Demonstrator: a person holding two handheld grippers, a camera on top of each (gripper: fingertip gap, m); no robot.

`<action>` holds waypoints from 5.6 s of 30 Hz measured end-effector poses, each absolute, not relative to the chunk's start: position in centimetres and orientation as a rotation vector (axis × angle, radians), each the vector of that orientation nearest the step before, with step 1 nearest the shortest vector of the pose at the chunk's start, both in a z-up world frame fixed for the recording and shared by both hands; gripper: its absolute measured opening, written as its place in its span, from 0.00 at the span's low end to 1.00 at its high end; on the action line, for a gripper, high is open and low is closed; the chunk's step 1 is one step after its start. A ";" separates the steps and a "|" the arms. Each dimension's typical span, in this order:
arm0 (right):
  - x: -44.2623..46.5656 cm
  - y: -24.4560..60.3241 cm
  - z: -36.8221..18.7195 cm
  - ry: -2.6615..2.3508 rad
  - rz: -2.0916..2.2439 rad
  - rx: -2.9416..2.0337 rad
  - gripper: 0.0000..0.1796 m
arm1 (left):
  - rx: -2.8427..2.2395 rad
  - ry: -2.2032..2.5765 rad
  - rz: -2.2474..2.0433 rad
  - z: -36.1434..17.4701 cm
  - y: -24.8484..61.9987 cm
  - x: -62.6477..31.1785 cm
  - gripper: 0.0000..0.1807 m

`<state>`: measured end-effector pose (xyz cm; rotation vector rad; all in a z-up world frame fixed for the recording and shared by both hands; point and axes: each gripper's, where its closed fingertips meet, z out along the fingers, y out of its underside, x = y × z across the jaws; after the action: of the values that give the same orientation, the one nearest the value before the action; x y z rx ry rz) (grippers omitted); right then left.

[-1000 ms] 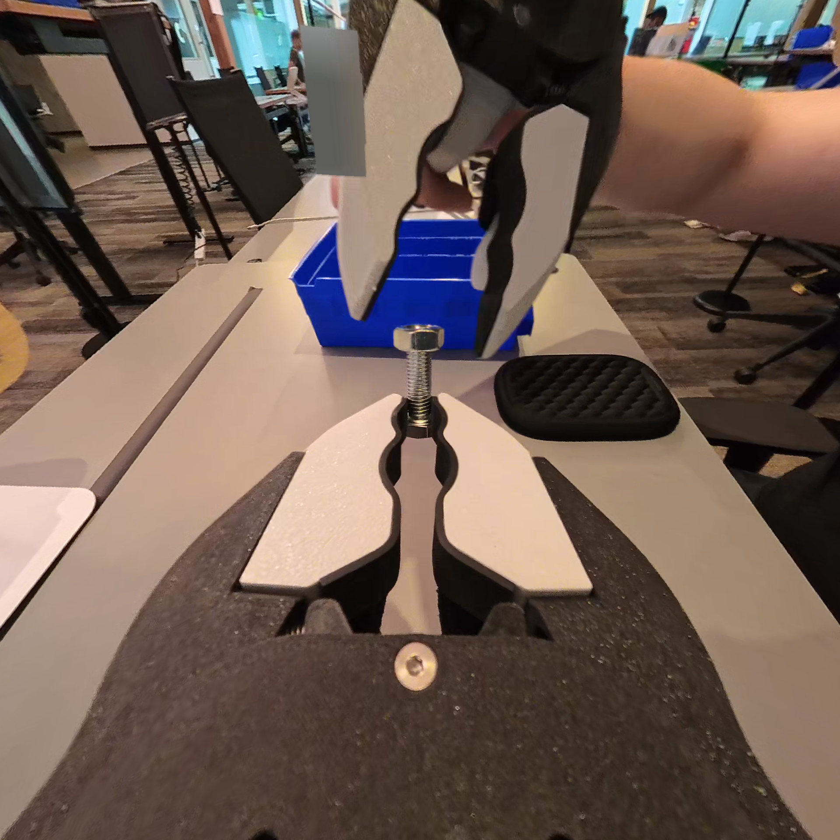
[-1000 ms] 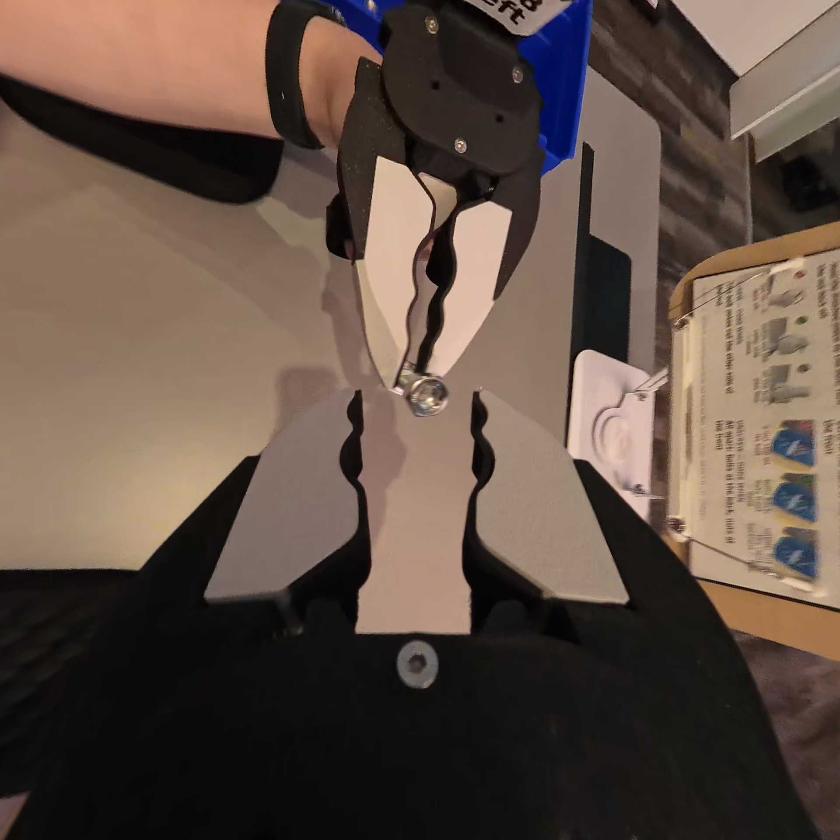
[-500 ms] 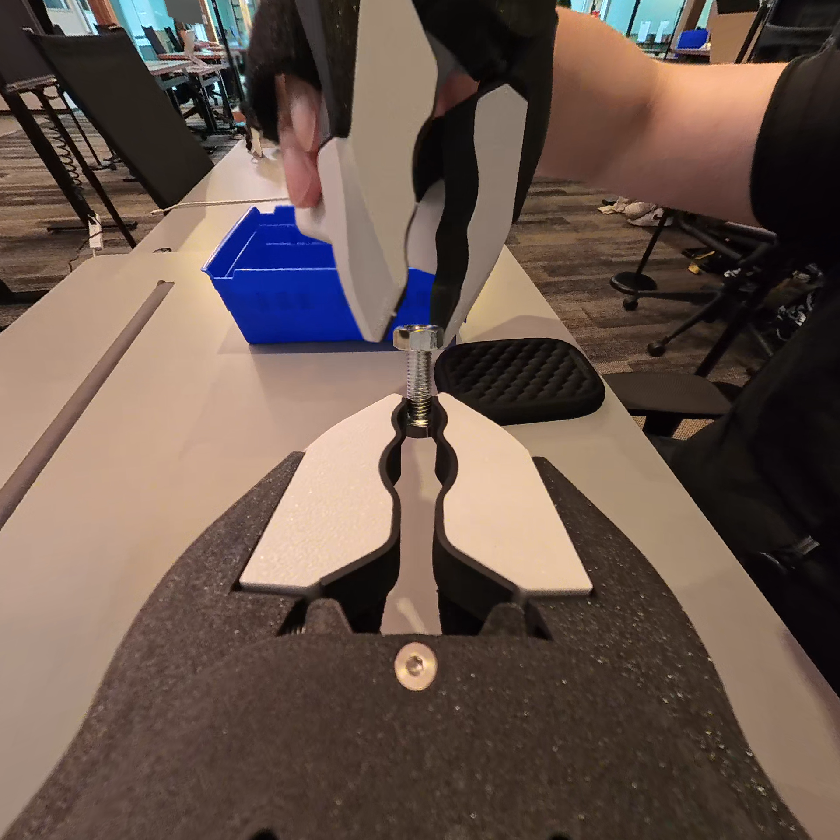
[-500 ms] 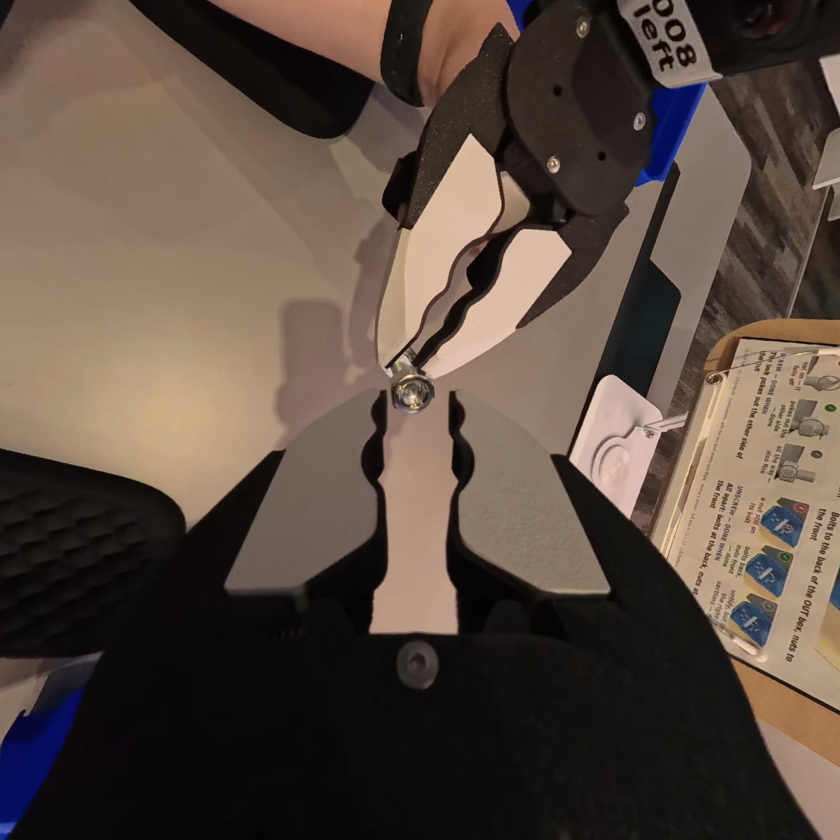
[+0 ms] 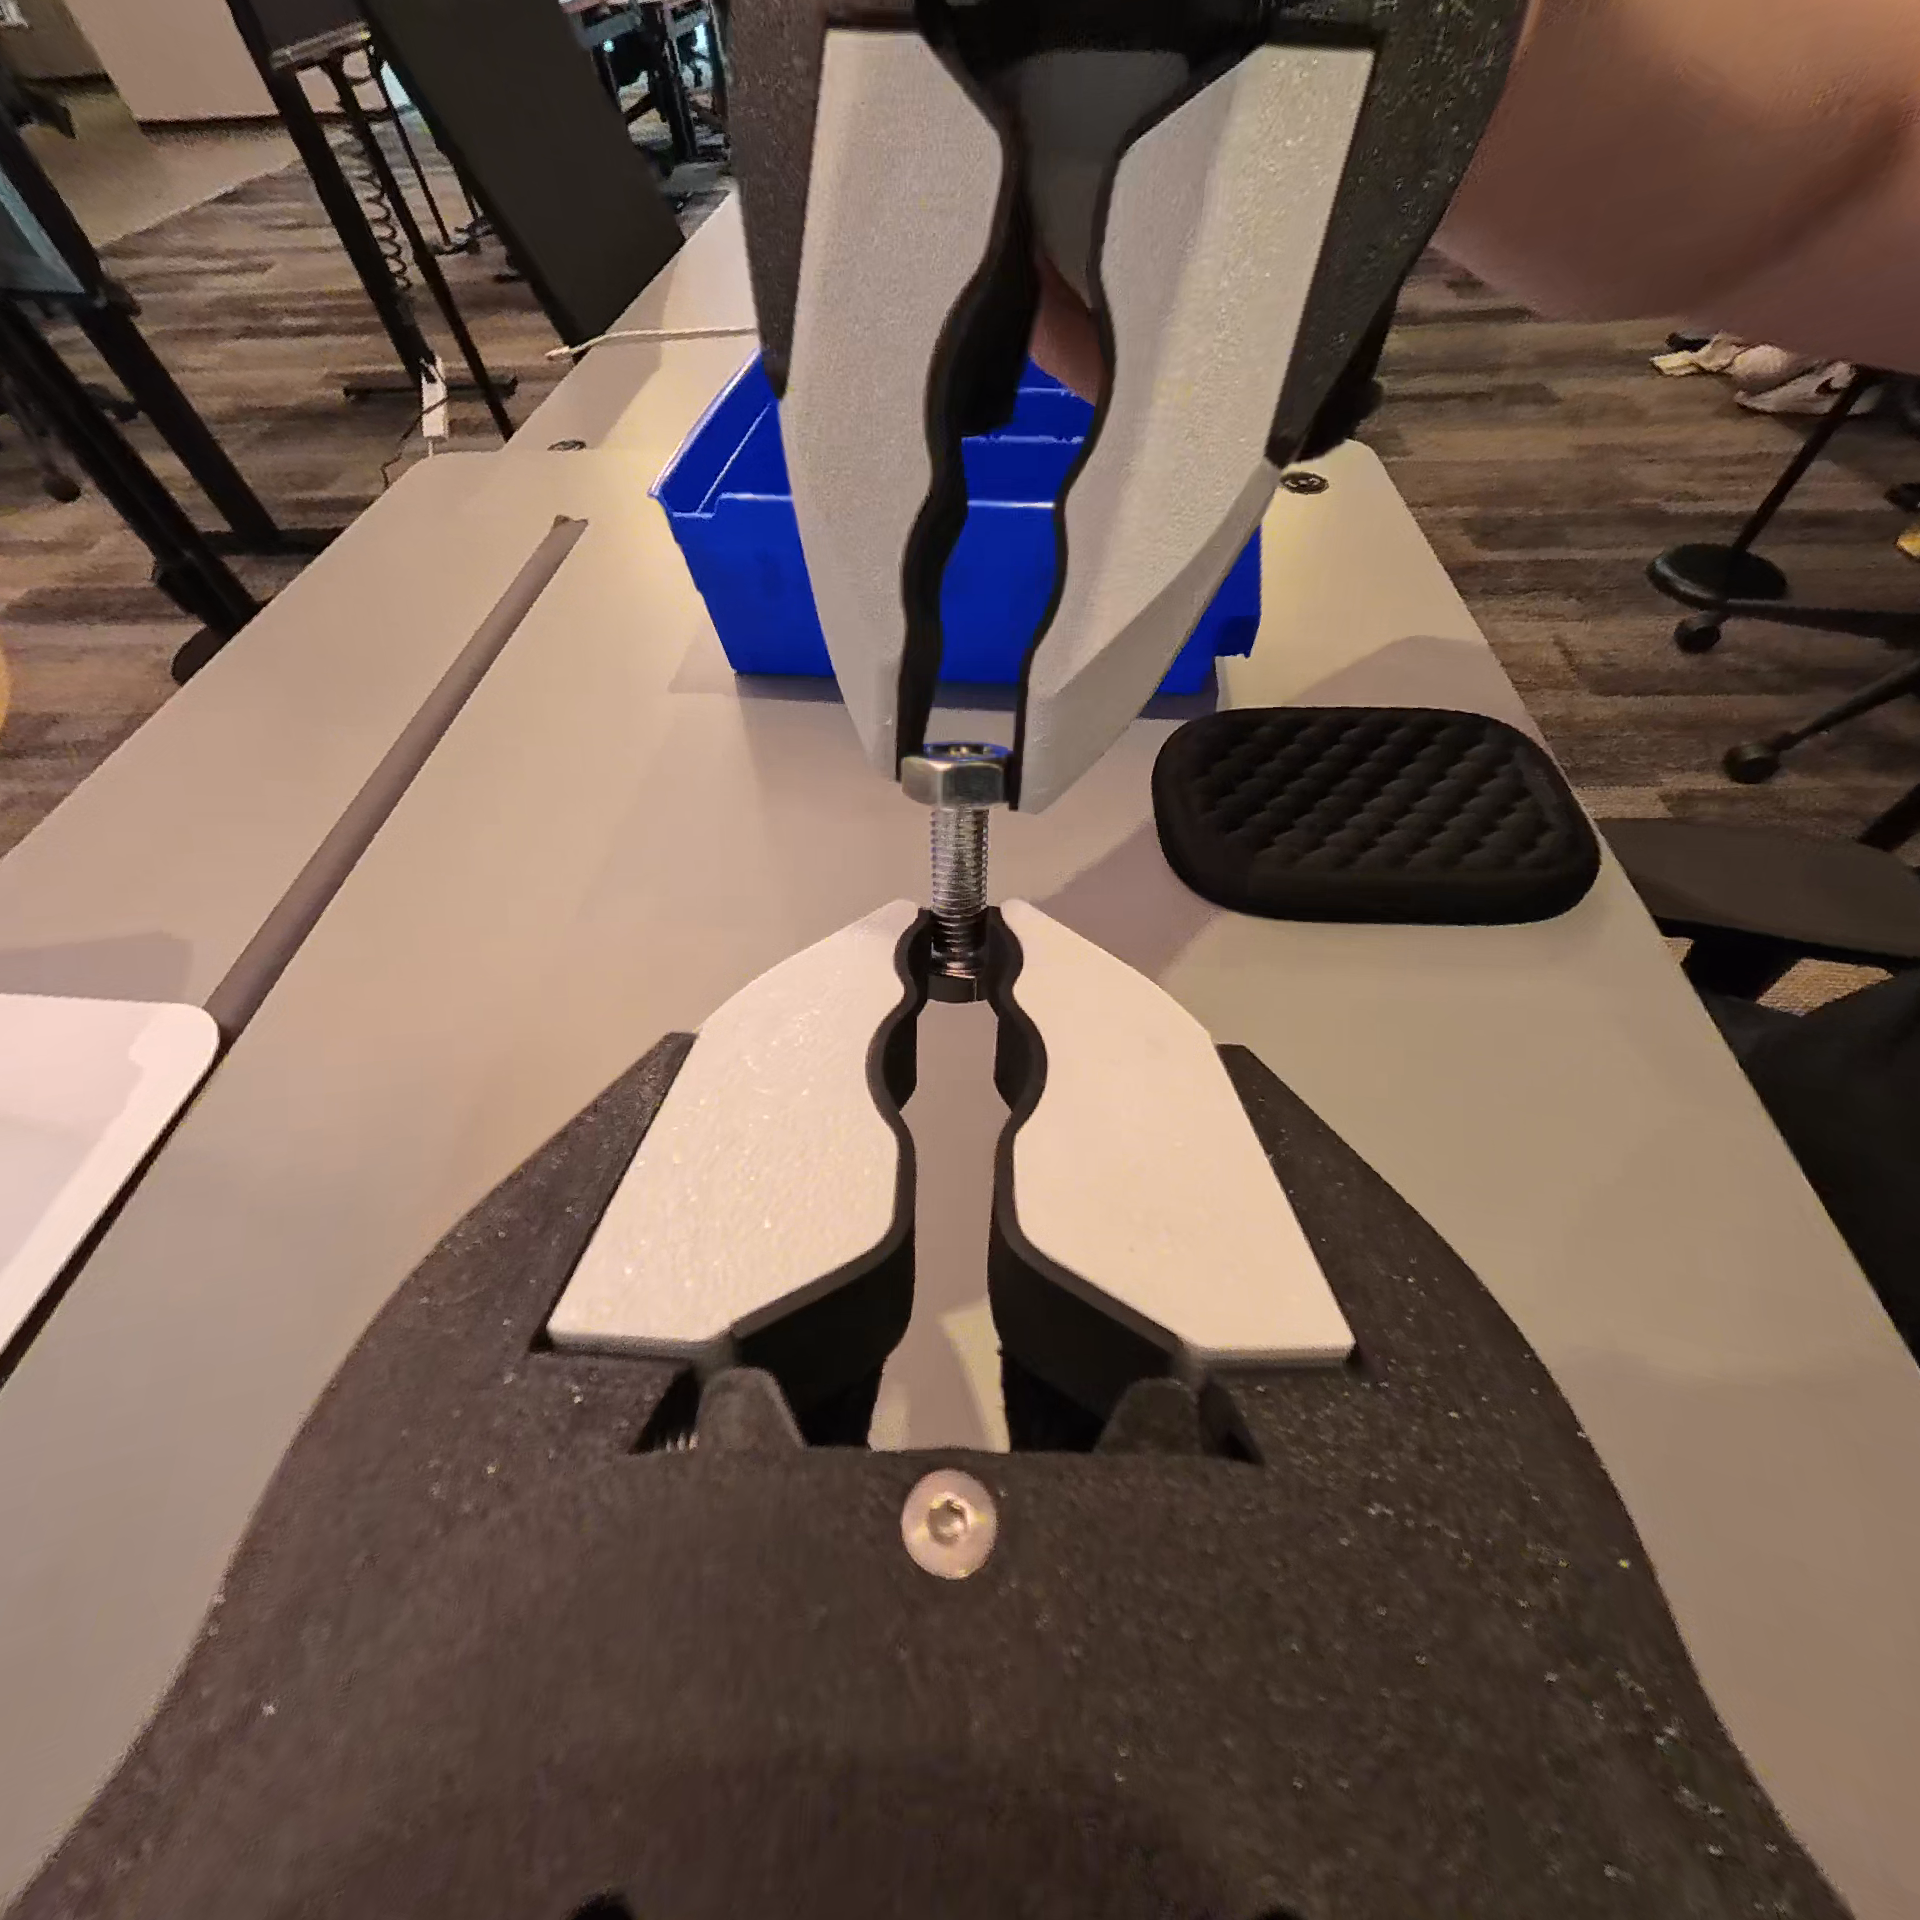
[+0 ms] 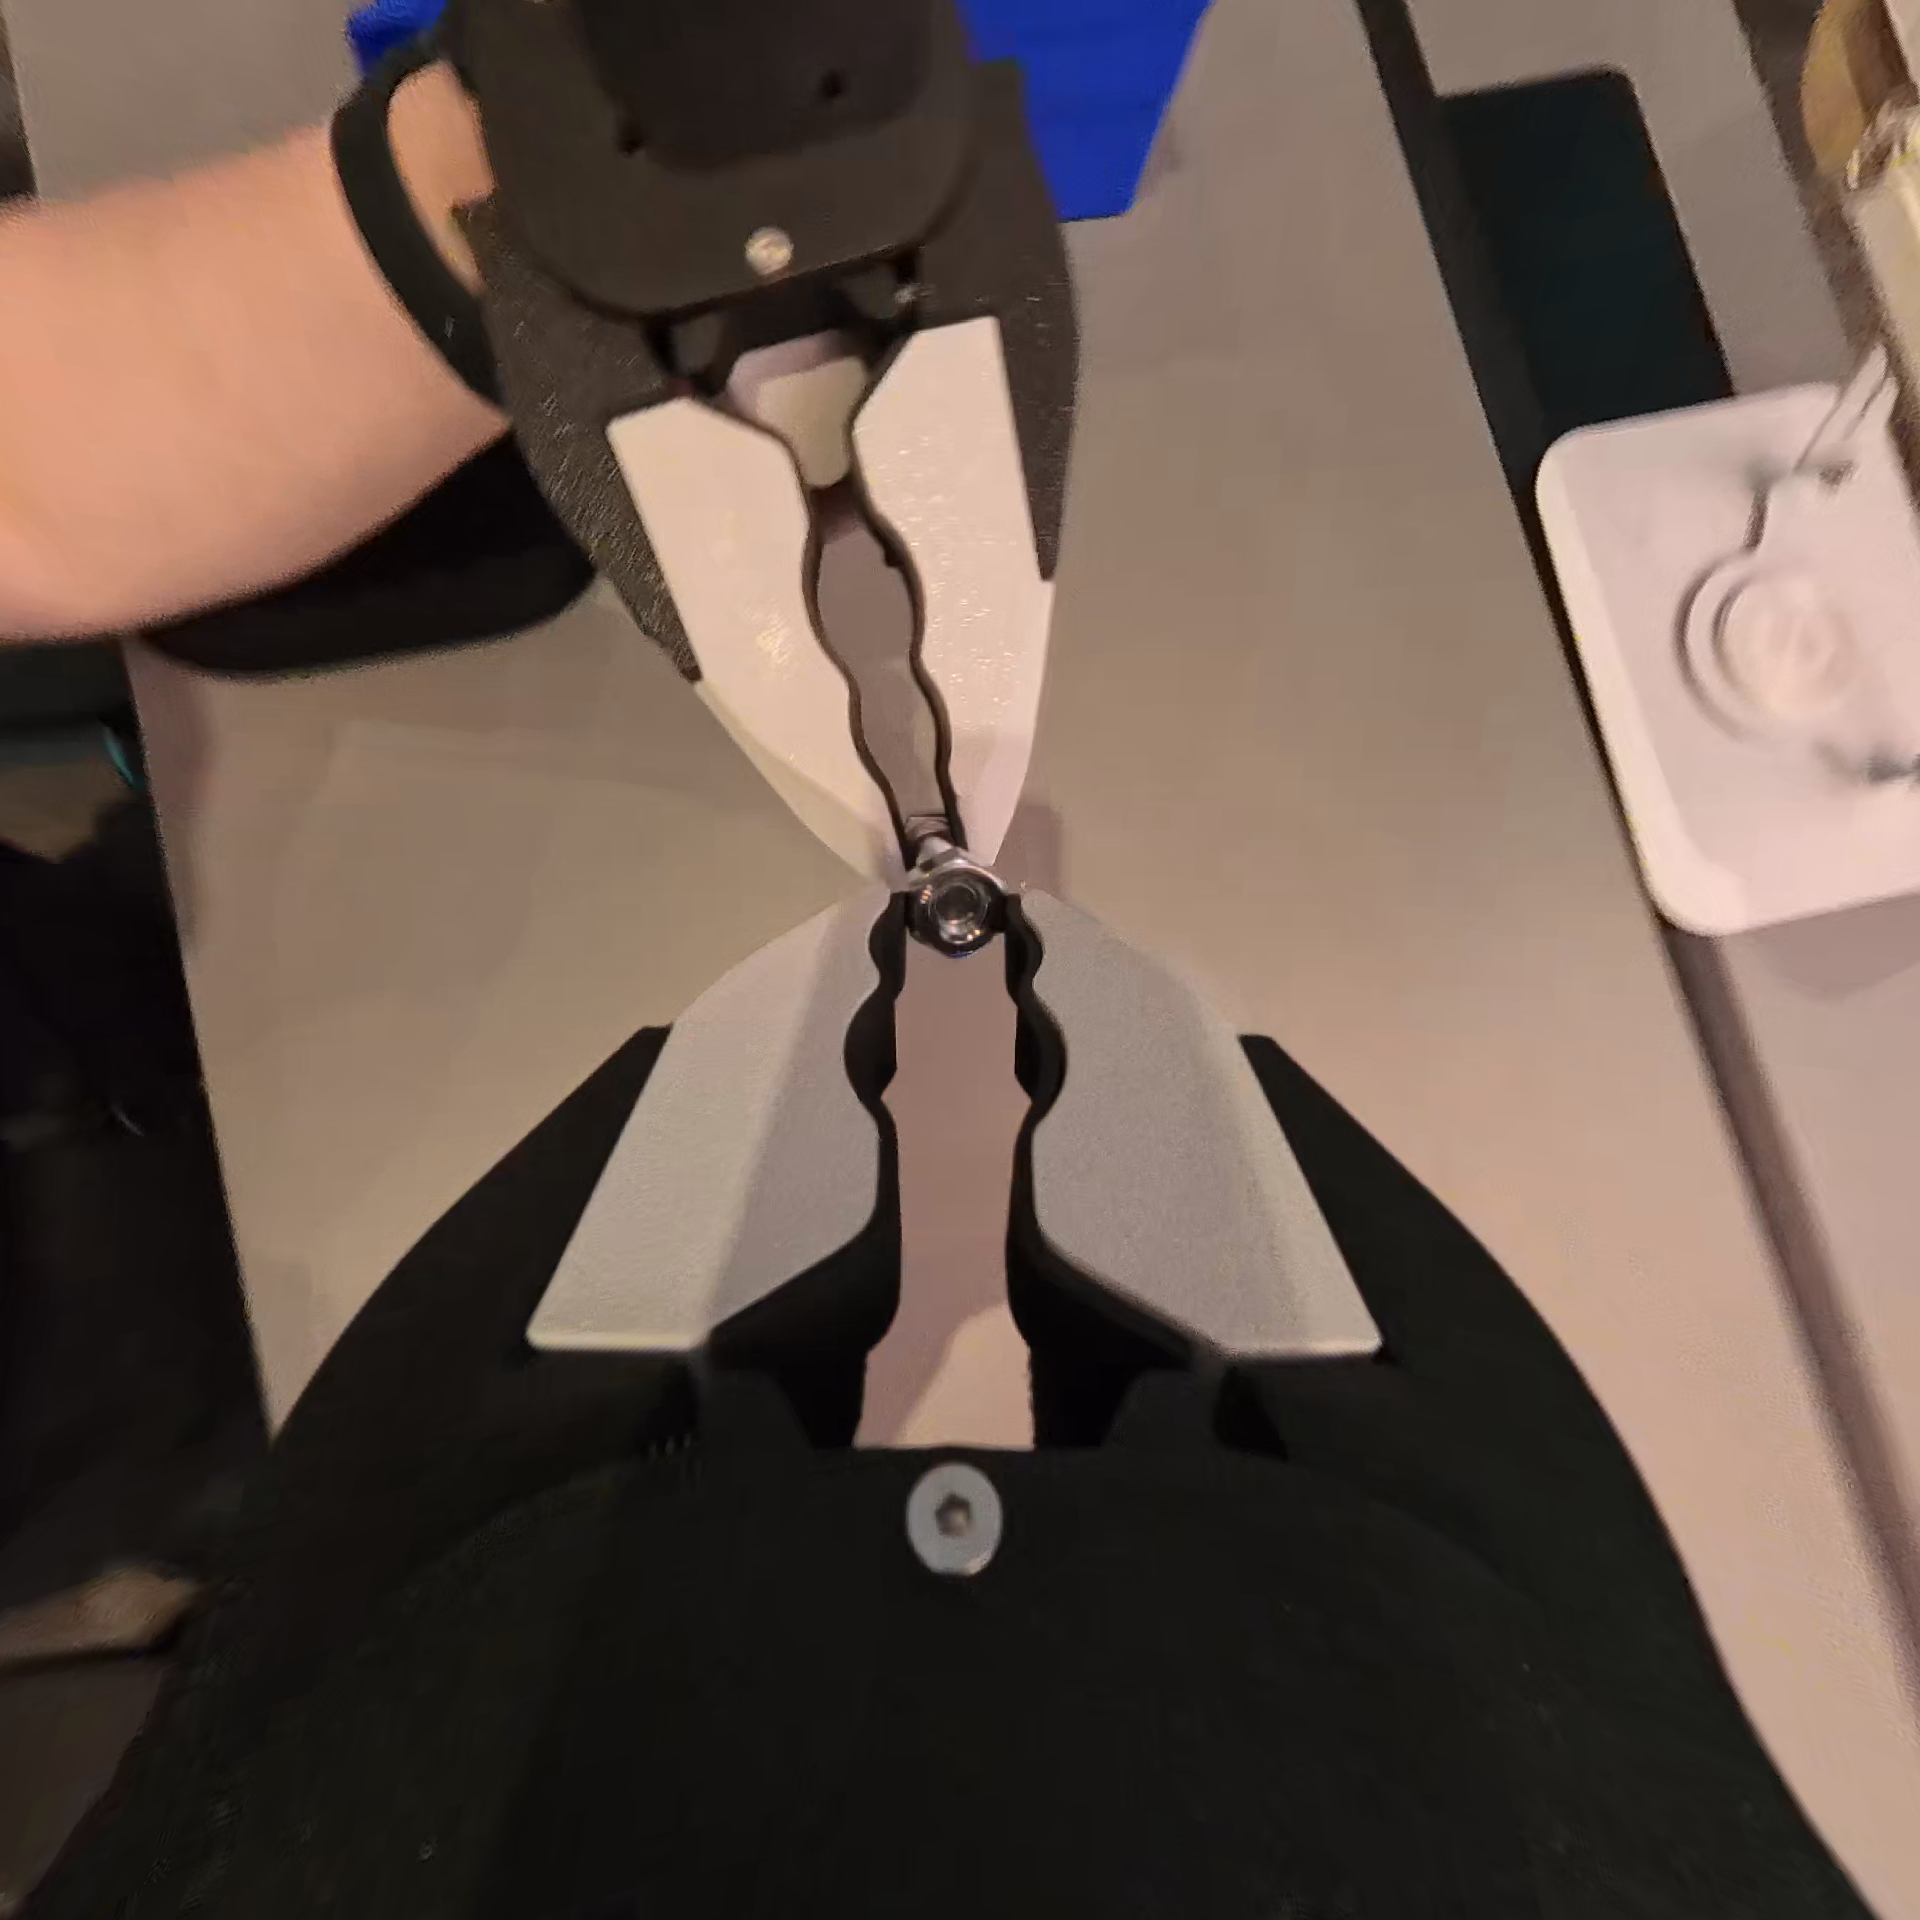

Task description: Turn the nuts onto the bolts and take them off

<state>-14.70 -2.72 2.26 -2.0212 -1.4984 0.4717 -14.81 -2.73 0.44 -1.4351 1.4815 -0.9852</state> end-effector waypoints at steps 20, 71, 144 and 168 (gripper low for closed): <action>-14.8 -4.8 2.1 -1.935 0.256 -1.378 0.19 | -1.464 1.648 -0.996 -1.6 -4.5 -15.0 0.05; -15.2 -6.2 1.3 -1.997 0.190 -1.218 0.12 | -1.365 1.715 -1.128 -0.5 -6.8 -15.6 0.05; -16.7 -3.3 6.9 -1.189 0.597 -1.484 0.30 | -1.268 1.312 -1.108 4.0 -2.1 -16.6 0.05; -19.8 -3.5 8.8 -1.191 0.830 -1.191 0.37 | -1.116 1.134 -1.180 7.9 -1.8 -18.4 0.05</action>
<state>-19.83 -3.52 8.83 -1.1906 -1.1912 0.8301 -18.43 -1.79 7.90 -1.1162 1.1343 -1.1796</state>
